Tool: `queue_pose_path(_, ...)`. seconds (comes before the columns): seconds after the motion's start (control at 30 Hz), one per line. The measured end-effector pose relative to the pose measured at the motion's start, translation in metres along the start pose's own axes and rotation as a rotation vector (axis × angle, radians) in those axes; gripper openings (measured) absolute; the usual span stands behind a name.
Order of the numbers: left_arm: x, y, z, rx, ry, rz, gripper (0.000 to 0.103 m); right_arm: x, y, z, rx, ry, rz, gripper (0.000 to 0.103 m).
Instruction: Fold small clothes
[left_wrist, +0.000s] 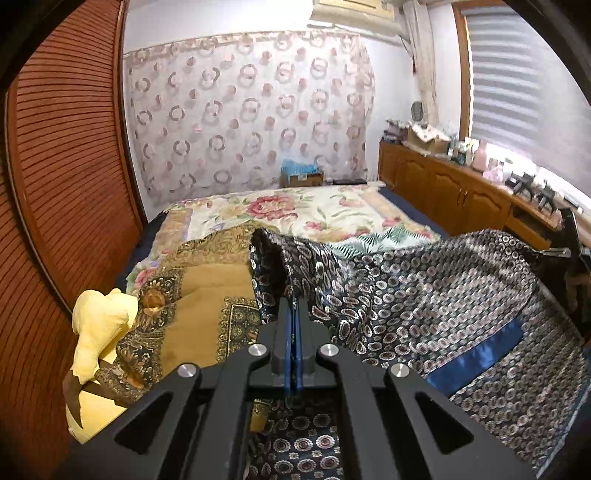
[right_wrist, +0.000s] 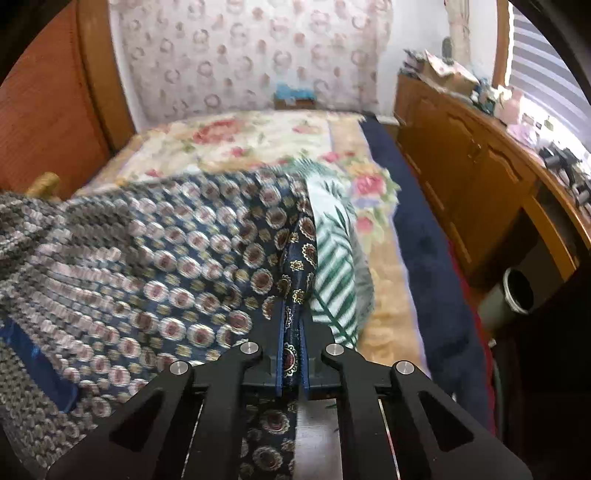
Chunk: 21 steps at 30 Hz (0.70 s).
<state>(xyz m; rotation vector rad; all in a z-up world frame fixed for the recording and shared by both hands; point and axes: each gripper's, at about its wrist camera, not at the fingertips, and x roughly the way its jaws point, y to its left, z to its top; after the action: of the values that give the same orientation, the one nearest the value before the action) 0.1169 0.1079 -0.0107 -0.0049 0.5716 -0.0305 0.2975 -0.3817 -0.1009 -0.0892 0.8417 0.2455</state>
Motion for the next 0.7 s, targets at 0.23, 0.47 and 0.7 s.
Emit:
queue_pose_path(0.23,-0.029,0.017,-0.018,-0.078,-0.017,-0.065,0.000,-0.061,0.007,0.000,-0.016,-0.131,0.087,0.000)
queue_pose_path(0.47,-0.043,0.028,-0.060,-0.130,0.025,-0.080,0.000,-0.116,0.013,-0.031,-0.035,-0.161,0.143,0.000)
queue_pose_path(0.7,-0.067,0.033,-0.099,-0.174,0.043,-0.063,0.000,-0.146,0.016,-0.085,-0.051,-0.080,0.124,0.000)
